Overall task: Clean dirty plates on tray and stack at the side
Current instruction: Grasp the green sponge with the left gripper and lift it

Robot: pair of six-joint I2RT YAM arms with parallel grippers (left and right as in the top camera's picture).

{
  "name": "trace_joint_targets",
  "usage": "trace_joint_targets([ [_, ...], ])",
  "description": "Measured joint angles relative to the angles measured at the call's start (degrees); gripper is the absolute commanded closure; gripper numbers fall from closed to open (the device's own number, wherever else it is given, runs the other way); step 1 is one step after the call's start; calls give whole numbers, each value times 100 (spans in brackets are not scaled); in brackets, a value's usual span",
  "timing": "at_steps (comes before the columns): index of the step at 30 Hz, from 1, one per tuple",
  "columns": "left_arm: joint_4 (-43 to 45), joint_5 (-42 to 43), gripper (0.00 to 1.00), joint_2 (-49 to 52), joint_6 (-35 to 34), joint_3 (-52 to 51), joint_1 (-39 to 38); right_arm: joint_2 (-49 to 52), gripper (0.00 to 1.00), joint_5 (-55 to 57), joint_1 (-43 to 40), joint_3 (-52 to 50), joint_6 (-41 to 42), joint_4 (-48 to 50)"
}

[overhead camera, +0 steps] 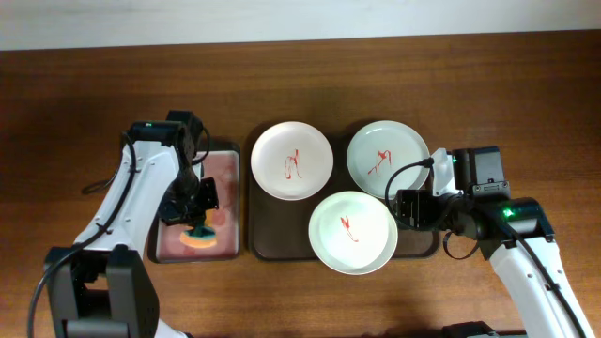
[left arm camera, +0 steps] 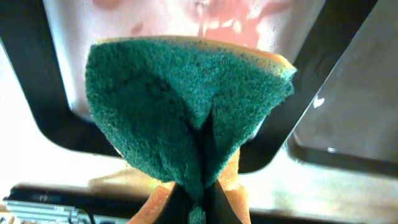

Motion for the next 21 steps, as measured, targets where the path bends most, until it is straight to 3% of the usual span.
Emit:
trace_joint_targets([
  [15,-334,136,100,0,0,0,0,0,1,0,0,-2,0,-39],
  [21,1287,149,100,0,0,4,0,227,1,-20,0,9,0,-133],
])
